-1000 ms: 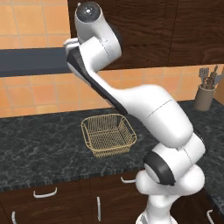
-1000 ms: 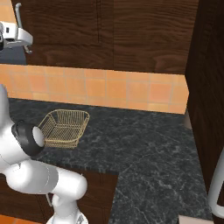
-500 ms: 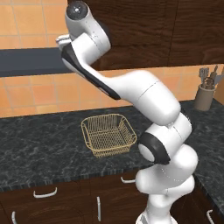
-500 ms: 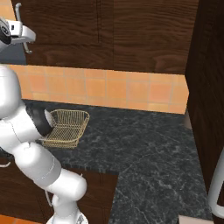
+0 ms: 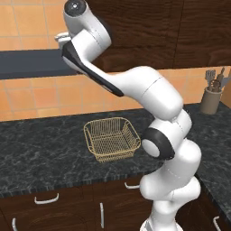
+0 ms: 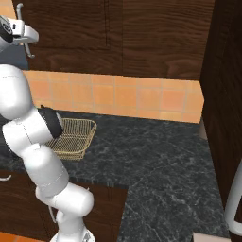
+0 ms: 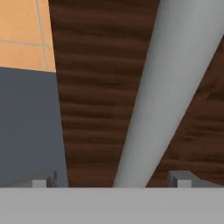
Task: Open the cabinet, pick up the bread from the cabinet and place it in the basket. Then move the basket to the dining counter.
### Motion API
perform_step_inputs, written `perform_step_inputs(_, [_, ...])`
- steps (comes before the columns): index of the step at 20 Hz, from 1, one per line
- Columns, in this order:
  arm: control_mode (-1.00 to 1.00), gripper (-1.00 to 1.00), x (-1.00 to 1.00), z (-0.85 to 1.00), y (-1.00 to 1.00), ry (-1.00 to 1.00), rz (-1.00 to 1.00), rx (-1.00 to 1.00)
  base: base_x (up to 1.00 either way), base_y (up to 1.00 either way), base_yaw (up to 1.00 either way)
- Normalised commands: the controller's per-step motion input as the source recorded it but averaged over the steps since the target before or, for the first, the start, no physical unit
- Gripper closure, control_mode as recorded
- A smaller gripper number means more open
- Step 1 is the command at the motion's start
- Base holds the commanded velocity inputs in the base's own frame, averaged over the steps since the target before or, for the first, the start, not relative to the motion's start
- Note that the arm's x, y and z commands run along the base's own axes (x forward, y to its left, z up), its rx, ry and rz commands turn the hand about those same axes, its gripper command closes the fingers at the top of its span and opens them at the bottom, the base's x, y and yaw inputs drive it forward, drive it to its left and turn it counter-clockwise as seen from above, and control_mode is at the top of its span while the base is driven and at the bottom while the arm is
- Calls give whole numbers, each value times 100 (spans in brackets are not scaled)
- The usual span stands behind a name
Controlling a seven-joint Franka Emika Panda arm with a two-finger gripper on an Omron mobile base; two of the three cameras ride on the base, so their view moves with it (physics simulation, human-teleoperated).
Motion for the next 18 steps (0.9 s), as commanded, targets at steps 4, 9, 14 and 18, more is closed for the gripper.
perform_step_inputs(4, [-100, -100, 23, -20, -3, -12, 0, 0, 0, 0, 0])
perform_step_inputs(9, [-100, -100, 8, -28, -10, -28, 0, 0, 0, 0, 0])
perform_step_inputs(14, [-100, -100, 15, -12, -15, -29, 3, 2, 0, 0, 0])
perform_step_inputs(18, [-100, -100, 38, 0, -39, -5, 8, 7, 0, 0, 0])
